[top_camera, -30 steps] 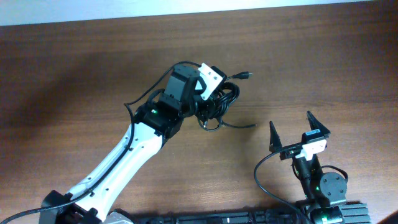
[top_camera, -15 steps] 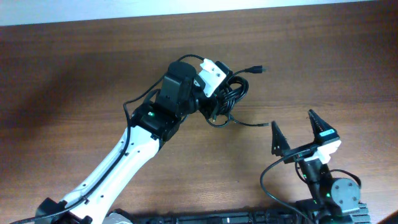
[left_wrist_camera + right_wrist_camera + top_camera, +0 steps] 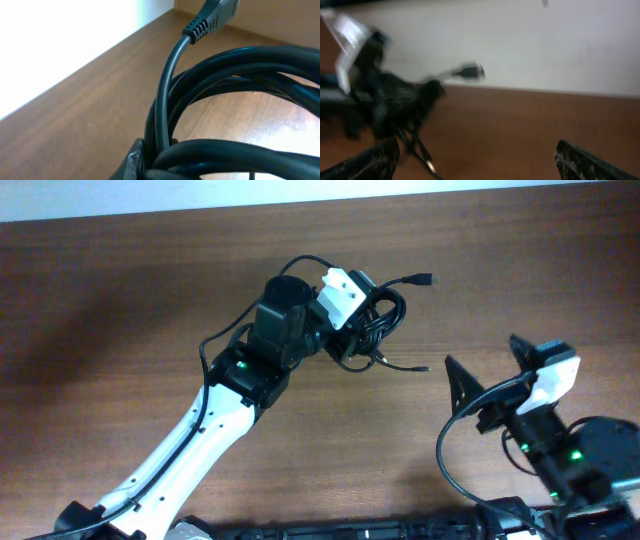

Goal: Untangle cables

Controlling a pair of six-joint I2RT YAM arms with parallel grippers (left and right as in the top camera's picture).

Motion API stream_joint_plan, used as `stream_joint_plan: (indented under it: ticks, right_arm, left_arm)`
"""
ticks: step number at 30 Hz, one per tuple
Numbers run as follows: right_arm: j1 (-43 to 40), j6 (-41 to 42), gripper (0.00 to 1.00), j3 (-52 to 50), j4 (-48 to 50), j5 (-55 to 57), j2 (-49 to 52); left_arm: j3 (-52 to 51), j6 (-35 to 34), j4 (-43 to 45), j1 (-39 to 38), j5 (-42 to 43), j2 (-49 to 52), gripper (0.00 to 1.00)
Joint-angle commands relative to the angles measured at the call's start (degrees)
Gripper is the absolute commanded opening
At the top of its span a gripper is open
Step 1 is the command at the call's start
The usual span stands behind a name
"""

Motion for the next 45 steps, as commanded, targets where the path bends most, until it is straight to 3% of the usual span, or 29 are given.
stream_joint_plan:
  ticks: [1,4,9,14,18,21,28,40,43,45]
  right_arm:
    - [-0.39,0.28,0.99,4.61,-0.07,-12.31,0.48]
    - [-0.39,0.26,0.99,4.68,-0.7,-24.11,0.48]
    - [-0.39,2.12,0.99,4.7,-0.44,-22.45,0.66]
    - [-0.39,23.54,0.99,4.7,-0.44,-7.74,1.6]
    - [-0.39,39.12,1.0,4.7,-1.46,-3.8,5.01]
    - [-0.39,46.07,0.98,4.7,-1.64,-6.6,8.68]
    - [-0.37,47.19,0.88,4.7,10.29,-26.14,16.83]
    - [-0.37,44.5,0.86,4.7,10.84,-30.32,19.63]
    - [-0.37,43.67,0.75,4.7,10.32,-30.27,19.63]
    - [-0.37,43.28,0.48,4.68,10.27,-29.88,19.63]
  left_arm:
    - [1.16,8.33,3.02,-0.24,1.49,-1.73,0.0]
    - [1.16,16.81,5.99,-0.24,1.49,-1.73,0.0]
    - [1.16,20.46,9.68,-0.24,3.37,-1.95,0.0]
    - [1.16,32.13,9.22,-0.24,8.07,-2.73,0.0]
    - [1.16,33.31,9.44,-0.24,8.11,-4.42,0.0]
    - [1.16,33.35,9.49,-0.24,9.9,-5.92,0.0]
    - [1.14,33.33,8.28,-0.22,11.52,-7.06,0.0]
    - [1.16,33.24,8.57,-0.35,11.8,-7.02,0.0]
    - [1.14,33.07,8.35,-1.38,12.57,-7.02,0.0]
    - [1.14,33.09,8.59,-2.25,12.5,-7.02,0.0]
